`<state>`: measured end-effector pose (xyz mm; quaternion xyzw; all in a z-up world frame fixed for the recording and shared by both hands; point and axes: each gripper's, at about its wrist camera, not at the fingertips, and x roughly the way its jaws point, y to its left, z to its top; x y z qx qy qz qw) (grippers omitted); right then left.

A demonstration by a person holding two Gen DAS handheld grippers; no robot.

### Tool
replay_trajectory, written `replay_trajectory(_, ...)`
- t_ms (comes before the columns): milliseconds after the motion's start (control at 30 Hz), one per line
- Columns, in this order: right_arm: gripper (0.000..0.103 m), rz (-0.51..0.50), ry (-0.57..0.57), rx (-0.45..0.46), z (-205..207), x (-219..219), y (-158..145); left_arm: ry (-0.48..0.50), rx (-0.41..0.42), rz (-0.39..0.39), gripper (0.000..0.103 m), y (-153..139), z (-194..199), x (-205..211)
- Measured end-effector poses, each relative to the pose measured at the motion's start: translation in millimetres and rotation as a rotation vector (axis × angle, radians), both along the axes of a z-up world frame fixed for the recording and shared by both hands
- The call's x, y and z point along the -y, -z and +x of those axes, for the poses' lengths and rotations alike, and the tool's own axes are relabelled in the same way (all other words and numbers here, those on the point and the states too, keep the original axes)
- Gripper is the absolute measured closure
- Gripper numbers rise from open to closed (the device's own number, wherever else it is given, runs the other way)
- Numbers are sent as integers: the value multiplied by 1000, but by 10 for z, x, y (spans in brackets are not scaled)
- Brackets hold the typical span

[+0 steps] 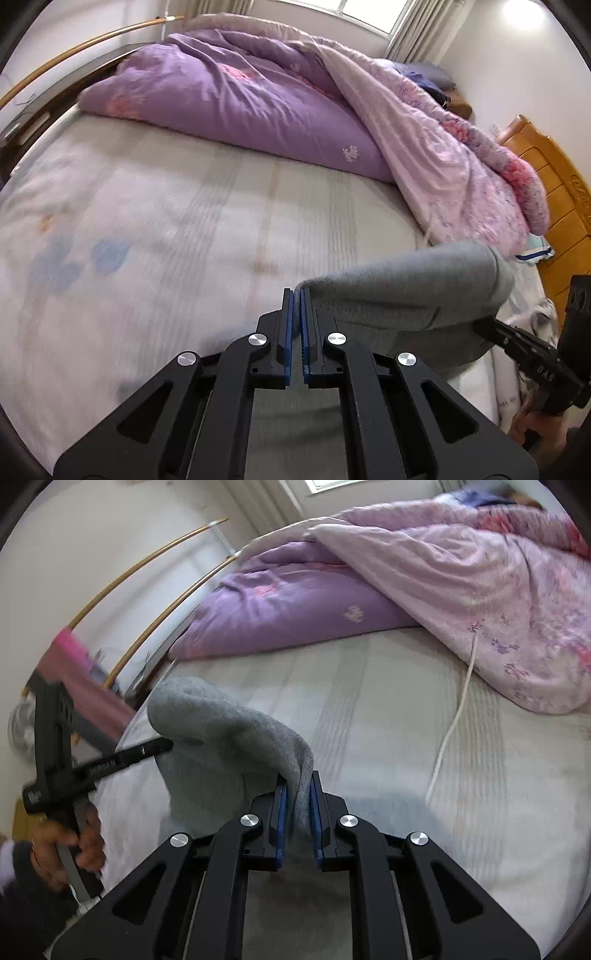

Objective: Fold large clothes

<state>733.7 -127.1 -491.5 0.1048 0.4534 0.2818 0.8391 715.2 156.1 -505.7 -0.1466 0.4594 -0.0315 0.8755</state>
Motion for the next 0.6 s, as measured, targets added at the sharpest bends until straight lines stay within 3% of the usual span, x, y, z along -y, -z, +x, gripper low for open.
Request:
replay_trajectory(133,92,-30,-39,-2,-733,-21,-126,3,-1,-2,100,-184,-723,8)
replay_trajectory(200,92,-77,-59,-17,-1175,-55,-66,-7,-15,-2,100,-134,-1177,6)
replay_trajectory(333,85,-233,-88,-82,-1784,-190,397,-38,-131,-14,99,334,-1836,77)
replay_trajectory(467,84,-233,-26,-261,-2117,-97,830,-64,-251,-7,98,653,-2323,126)
replay_trajectory(533,84,-187,25,-335,-2170,8,872,-92,-269,-53,97,648,-2451,77)
replay_trajectory(600,82,-105,91,-393,-2249,130,813,-119,-283,-106,90,574,-2493,26)
